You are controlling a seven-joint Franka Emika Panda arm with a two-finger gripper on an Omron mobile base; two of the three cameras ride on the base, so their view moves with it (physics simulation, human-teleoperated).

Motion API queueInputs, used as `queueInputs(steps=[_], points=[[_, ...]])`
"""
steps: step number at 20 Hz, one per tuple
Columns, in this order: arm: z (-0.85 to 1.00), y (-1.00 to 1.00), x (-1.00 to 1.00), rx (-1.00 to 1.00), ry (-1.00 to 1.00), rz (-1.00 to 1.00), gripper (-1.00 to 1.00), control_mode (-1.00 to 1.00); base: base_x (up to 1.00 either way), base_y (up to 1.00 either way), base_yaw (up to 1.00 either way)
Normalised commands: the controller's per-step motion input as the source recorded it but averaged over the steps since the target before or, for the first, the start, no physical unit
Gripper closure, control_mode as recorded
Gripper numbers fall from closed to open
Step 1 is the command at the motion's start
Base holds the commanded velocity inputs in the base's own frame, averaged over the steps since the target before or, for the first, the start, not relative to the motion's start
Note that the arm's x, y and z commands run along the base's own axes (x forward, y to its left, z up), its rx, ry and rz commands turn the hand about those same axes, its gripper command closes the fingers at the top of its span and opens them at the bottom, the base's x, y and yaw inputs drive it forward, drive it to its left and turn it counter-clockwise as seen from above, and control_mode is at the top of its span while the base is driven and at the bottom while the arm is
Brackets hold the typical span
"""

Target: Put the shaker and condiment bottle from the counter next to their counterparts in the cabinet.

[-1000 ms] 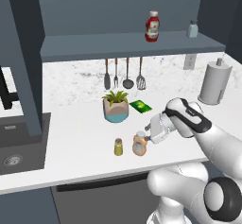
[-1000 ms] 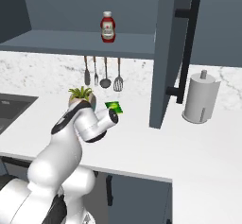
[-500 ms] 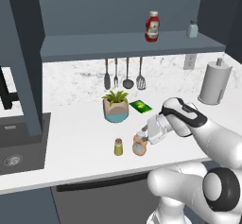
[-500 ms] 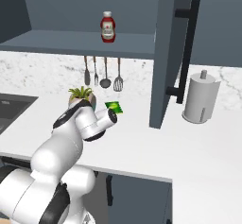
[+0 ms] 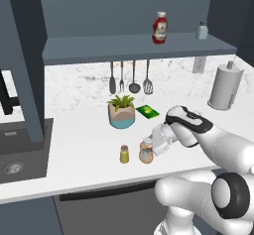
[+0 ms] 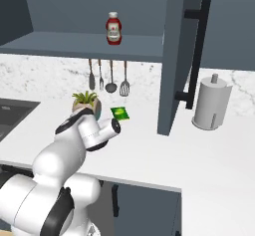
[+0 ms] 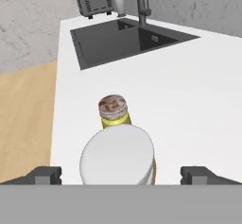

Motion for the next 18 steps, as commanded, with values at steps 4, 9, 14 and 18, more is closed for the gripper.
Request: queueInputs(steps=[4,9,14,18], points=[[-0.32,0.00,0.00,0.00,-0.01,0.00,-1.00,-1.00,0.00,0.00,0.00],[-0.23,0.00,0.00,0.00,0.00,0.00,1.00,-1.00,0.00,0.00,0.00],[0.00,0.00,0.00,0.00,0.00,0.00,1.00,-1.00,0.00,0.00,0.00],[0.18,0.01,-0.04,0.00,-0.04,-0.02,1.00,-1.00,0.00,0.00,0.00]])
